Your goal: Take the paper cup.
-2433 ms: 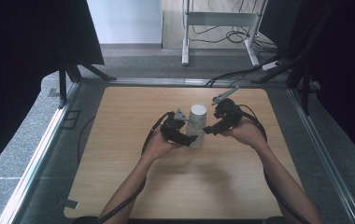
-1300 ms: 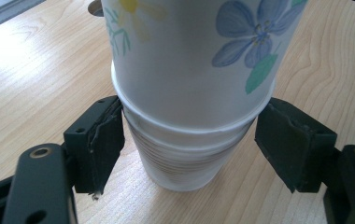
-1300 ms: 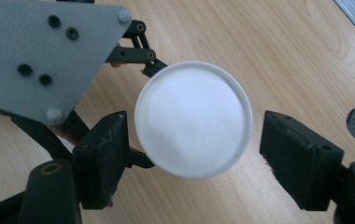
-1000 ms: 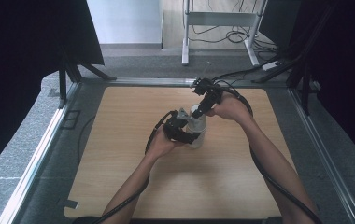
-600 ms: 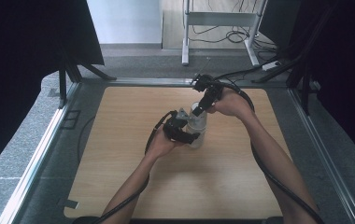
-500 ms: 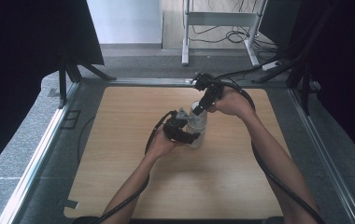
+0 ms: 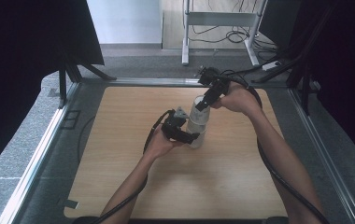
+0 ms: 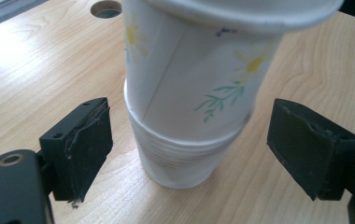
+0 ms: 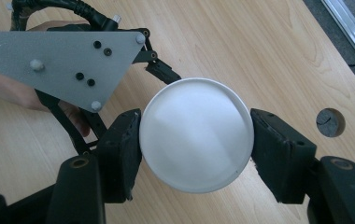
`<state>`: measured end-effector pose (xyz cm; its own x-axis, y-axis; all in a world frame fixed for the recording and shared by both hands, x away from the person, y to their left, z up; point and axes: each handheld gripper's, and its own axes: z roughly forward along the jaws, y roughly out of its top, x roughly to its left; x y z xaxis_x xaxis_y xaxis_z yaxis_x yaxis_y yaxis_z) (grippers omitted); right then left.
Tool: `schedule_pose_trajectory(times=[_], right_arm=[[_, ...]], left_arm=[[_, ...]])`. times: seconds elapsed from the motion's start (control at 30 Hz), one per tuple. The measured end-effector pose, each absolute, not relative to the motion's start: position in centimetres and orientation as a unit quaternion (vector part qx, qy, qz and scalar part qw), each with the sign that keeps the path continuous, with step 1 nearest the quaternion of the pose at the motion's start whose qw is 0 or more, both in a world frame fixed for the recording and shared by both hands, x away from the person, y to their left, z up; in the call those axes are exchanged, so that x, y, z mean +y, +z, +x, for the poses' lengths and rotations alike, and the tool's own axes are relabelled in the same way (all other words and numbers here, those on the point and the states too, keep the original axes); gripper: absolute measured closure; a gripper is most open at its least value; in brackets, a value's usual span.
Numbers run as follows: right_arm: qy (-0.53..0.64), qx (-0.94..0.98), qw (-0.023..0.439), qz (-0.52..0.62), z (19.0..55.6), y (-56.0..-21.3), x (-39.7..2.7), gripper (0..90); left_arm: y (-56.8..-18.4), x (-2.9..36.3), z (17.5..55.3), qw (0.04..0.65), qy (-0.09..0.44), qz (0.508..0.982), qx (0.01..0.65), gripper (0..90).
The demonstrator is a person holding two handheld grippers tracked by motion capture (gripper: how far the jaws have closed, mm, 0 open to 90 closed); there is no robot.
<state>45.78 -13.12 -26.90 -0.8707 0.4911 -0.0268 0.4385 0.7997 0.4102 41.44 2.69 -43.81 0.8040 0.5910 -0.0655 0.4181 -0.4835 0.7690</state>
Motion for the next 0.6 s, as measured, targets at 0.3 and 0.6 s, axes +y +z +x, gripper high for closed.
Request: schedule_pose_trajectory(times=[0.3,0.6], right_arm=[[0.205,0.946,0.072,0.239,44.6,-25.3,-13.4,37.0],[0.208,0.947,0.083,0.232,43.2,-24.1,-14.0,37.1]], left_arm=[[-43.0,2.8,40.5,0.407,0.097,0.864,0.280,11.0],[-42.3,3.3,39.5,0.400,0.097,0.870,0.272,9.3]])
